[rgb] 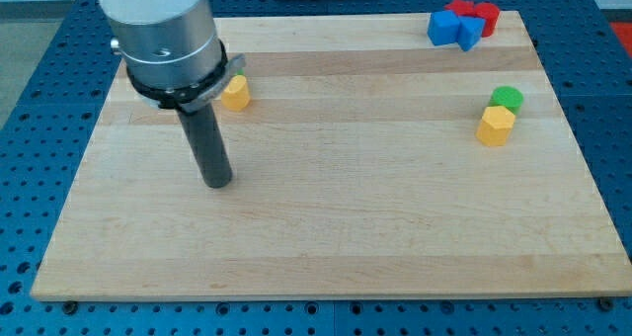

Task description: Slide the green star to the right side of the yellow heart

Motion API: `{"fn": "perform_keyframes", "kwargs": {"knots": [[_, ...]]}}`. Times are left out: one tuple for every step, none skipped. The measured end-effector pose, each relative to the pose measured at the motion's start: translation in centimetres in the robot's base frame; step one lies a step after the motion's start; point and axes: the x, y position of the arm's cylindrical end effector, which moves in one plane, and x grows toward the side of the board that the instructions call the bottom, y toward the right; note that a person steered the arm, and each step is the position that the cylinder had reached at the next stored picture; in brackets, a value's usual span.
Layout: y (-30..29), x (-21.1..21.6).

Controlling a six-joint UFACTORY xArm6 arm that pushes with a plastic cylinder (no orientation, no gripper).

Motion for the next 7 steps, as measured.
{"fn": "perform_keyframes", "kwargs": {"knots": [[-4.2,-1.9],[-9.2,-5.5],[-9.9,-9.4],[-9.0,-15.7],[-6.9,-20.7],[-2.7,-19.8],[1.6,-17.4]]}}
